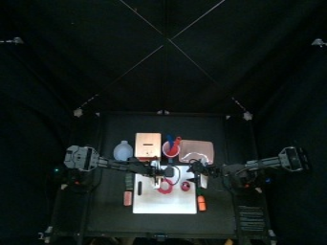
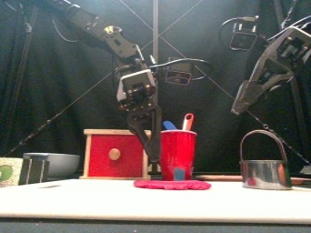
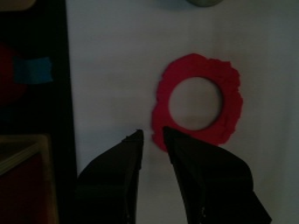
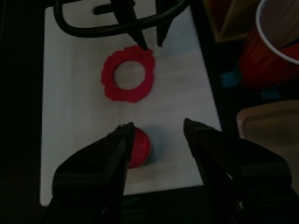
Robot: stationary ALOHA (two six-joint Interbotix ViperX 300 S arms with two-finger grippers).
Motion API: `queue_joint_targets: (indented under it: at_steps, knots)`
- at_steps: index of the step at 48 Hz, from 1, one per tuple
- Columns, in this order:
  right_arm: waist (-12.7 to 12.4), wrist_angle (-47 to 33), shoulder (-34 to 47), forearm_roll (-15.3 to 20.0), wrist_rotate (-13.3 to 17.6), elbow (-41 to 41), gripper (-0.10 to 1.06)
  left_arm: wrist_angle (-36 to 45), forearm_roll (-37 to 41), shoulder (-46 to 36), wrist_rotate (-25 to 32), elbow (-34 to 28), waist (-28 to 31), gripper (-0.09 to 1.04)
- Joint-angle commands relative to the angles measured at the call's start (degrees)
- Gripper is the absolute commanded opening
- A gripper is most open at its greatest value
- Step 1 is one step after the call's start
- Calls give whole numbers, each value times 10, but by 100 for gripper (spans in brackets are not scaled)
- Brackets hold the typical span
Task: Get the cutter from the drawer then cut the dough then place the extra dough in the bowl
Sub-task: Place the extra dough in the bowl
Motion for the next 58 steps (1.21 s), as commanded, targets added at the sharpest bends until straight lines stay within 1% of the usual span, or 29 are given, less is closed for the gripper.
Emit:
queue_joint_targets:
  at_steps: [1,3,7,15,19,29,47,58]
  knots:
    - [-2,-4,-9,4,0,-4,85,-2,30,-10,-41,-18,-6,73]
    - [-2,-4,-9,4,0,-4,85,-1,40,-11,-59,-20,-9,76]
    - [-2,-4,-8,4,0,-2,85,0,49,-13,-73,-20,-14,82]
    - [-2,-4,-9,4,0,1,85,1,45,-9,-77,-20,-22,94]
    - [-2,-4,-8,4,0,3,85,1,28,-10,-77,-22,-25,97]
    - [-2,-4,-9,4,0,6,85,15,16,9,-76,-25,-27,97]
    - [-2,-4,-8,13,1,15,85,63,16,54,-79,-61,-31,96]
    - [-1,-4,-9,17,1,18,84,66,-14,59,-79,-64,-35,96]
